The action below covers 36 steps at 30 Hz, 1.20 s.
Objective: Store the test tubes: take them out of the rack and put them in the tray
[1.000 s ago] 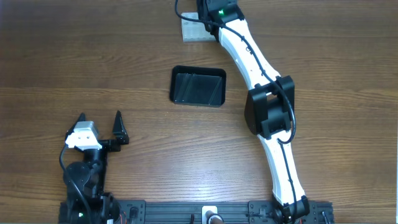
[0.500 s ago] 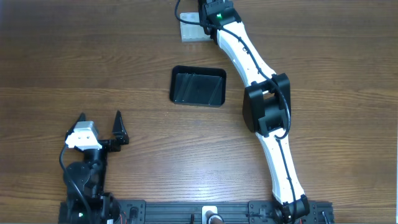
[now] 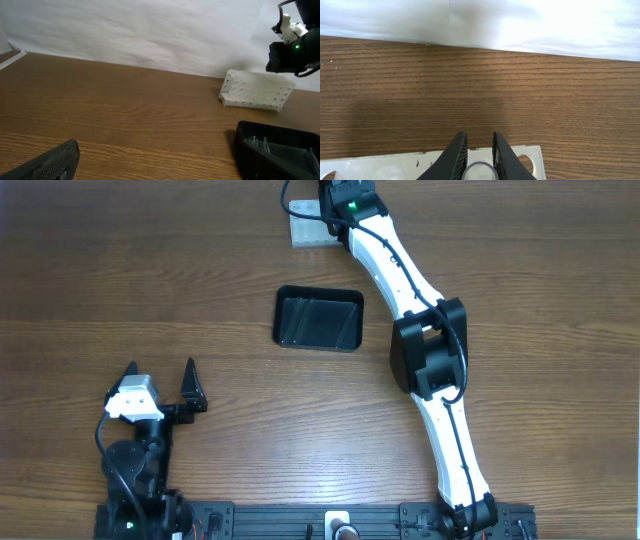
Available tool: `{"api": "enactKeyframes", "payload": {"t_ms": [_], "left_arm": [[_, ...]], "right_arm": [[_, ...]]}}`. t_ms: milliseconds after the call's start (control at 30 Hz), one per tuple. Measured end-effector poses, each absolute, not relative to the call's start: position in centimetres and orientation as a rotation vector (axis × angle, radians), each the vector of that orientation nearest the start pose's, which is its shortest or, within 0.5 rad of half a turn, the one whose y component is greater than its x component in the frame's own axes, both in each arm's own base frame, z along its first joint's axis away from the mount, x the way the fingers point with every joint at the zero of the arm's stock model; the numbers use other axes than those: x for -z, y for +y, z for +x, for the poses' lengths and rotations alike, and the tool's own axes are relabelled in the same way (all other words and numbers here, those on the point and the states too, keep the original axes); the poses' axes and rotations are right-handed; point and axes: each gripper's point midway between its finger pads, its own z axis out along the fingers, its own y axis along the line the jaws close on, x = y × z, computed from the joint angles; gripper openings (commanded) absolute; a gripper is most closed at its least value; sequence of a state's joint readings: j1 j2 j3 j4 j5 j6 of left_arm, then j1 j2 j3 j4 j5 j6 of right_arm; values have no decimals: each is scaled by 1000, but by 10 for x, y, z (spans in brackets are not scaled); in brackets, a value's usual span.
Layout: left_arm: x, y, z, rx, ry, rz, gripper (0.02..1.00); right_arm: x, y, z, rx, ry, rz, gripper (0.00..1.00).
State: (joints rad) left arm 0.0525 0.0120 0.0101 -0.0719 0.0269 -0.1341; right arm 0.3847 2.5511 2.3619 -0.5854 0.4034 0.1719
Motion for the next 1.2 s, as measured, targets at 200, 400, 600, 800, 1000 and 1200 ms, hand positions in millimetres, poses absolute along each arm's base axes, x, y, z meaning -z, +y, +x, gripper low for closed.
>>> {"api": "enactKeyframes", "payload": {"t_ms": [200, 400, 600, 800, 1000, 1200], "left_arm": [[-158, 8, 246, 84, 1640, -132, 996], [-158, 8, 246, 84, 1640, -133, 998], [-158, 8, 246, 84, 1640, -133, 998], [-158, 8, 246, 84, 1640, -133, 996], [-158, 8, 246, 84, 1640, -133, 996], [-158, 8, 246, 84, 1640, -133, 998]], "right_arm": [[-133, 185, 634, 167, 2246, -40, 145], [-198, 191, 626, 116, 2152, -23, 145], [-251, 207, 601, 74, 2114, -49, 143], [-248, 218, 559, 80, 2235, -79, 132], [-216, 227, 515, 52, 2436, -42, 115], [-192, 230, 476, 5, 2615, 85, 121]]}}
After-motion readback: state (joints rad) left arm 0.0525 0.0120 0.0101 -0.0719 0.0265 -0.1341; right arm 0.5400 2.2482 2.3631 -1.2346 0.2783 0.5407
